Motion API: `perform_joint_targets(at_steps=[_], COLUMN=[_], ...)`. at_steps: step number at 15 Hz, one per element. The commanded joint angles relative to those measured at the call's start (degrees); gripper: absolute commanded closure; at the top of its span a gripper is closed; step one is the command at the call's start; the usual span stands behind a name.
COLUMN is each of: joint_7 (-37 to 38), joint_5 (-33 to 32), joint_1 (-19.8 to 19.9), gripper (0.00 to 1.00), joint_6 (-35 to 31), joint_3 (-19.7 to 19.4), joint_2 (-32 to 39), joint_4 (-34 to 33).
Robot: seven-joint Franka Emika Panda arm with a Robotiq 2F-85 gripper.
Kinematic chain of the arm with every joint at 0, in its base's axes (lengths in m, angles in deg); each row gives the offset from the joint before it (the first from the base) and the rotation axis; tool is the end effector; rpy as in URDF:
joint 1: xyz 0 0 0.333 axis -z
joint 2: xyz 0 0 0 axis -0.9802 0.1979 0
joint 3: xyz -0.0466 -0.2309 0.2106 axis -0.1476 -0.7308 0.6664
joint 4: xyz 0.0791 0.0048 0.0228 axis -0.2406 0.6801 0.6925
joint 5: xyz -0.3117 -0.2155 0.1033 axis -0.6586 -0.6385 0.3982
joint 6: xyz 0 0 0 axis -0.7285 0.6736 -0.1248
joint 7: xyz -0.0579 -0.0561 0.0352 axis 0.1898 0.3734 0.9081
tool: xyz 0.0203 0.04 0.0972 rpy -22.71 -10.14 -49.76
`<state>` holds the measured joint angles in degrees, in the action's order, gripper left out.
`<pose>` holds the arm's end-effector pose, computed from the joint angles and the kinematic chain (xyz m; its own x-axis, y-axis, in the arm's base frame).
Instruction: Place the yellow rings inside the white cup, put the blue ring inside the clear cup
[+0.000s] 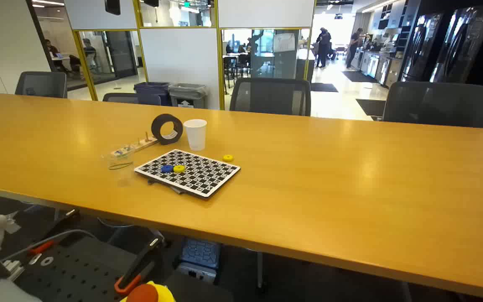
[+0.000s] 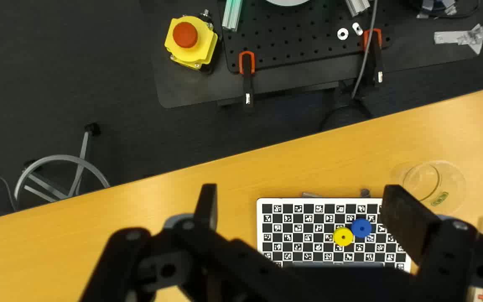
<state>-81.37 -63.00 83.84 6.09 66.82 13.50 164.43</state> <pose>0.3383 -0.0540 0.5608 0.9692 -0.1373 -0.2046 -0.1196 -0.9881 0.0966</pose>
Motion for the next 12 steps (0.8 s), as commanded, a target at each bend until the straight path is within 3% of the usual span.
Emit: perform_joint_targets(at_steps=[1, 7, 9, 12], joint_7=[0.3, 0.6, 2.1, 4.6], joint_5=[-0.2, -0.4, 0.0, 0.4], joint_1=[-0.7, -0.7, -0.9, -1.5], gripper=[0.00, 0.00, 0.00, 0.00], joint_6=[0.2, -0.3, -3.5, -13.7], joint_3=[-0.5, -0.2, 0.3, 1.4], joint_2=[0.0, -0.2, 0.2, 3.5], joint_4=[-0.3, -0.6, 0.6, 3.0])
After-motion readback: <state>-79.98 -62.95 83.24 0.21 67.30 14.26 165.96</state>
